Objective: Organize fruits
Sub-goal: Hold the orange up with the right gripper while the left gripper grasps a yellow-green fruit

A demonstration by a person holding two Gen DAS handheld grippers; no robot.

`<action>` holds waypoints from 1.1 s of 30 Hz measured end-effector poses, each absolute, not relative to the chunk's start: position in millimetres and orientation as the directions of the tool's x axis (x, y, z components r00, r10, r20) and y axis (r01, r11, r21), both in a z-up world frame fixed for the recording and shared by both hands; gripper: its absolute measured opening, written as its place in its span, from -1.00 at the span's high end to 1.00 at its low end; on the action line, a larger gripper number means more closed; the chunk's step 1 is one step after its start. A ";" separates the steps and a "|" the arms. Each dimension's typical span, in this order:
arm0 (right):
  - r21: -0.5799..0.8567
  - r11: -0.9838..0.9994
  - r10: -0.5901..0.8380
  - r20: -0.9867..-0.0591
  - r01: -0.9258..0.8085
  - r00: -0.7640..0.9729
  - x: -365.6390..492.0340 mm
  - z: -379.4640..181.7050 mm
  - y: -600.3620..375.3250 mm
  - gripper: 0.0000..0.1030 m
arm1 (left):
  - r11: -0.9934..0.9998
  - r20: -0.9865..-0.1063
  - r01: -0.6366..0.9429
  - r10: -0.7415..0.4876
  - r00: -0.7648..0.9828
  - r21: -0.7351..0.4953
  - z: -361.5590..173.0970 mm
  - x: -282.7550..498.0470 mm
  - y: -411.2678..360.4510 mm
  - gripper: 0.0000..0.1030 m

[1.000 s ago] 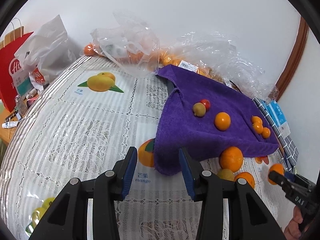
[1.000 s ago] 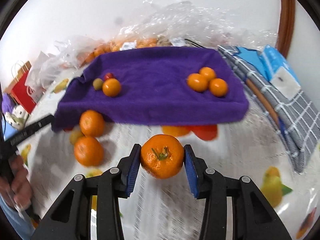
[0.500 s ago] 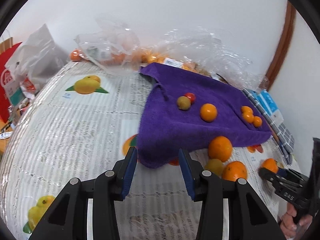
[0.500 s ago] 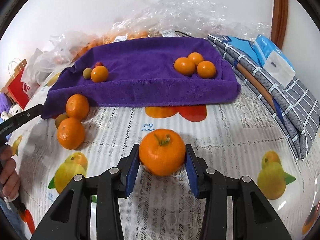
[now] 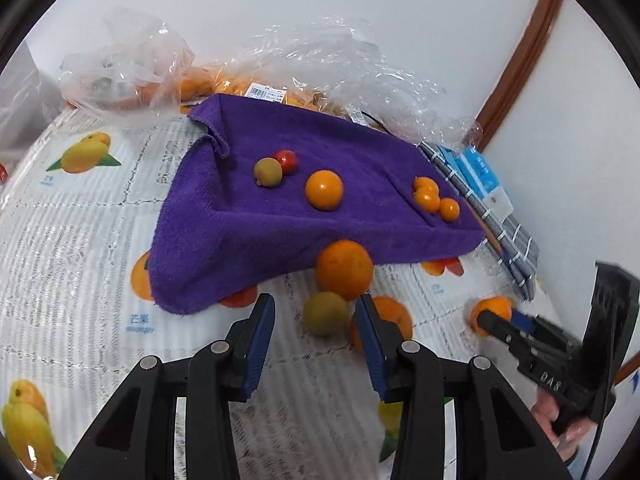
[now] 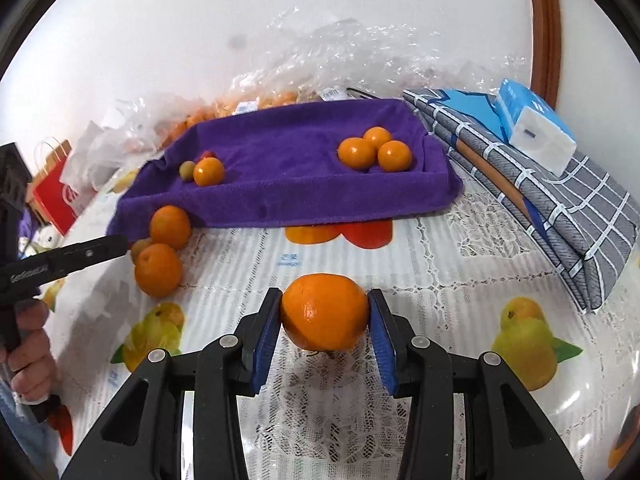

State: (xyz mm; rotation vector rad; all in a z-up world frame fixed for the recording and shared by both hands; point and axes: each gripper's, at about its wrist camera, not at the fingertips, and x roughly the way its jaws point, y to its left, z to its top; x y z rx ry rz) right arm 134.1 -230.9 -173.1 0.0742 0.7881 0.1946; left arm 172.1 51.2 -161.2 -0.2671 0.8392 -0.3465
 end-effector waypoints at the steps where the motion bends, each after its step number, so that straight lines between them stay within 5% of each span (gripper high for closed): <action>1: 0.152 0.976 0.219 -0.686 -0.158 0.694 132.4 -171.7 -231.8 0.17 | 0.910 -0.679 0.190 -0.403 0.614 -0.368 -162.1 174.4 50.4 0.28; 10: 0.225 0.966 0.250 -0.680 -0.128 0.690 137.3 -173.9 -243.0 0.17 | 0.901 -0.677 0.194 -0.421 0.604 -0.387 -166.2 171.8 51.7 0.82; 17: 0.218 0.968 0.242 -0.681 -0.124 0.691 136.7 -174.8 -241.5 0.17 | 0.875 -0.664 0.196 -0.467 0.584 -0.443 -162.0 175.0 58.7 0.81; 21: 0.212 0.969 0.239 -0.685 -0.126 0.688 137.3 -175.2 -240.6 0.17 | 0.878 -0.676 0.207 -0.466 0.571 -0.431 -161.4 179.9 48.3 0.55; 33: 0.222 0.967 0.246 -0.680 -0.126 0.691 137.4 -175.7 -243.4 0.17 | 0.912 -0.691 0.188 -0.399 0.602 -0.364 -162.5 170.9 51.0 0.54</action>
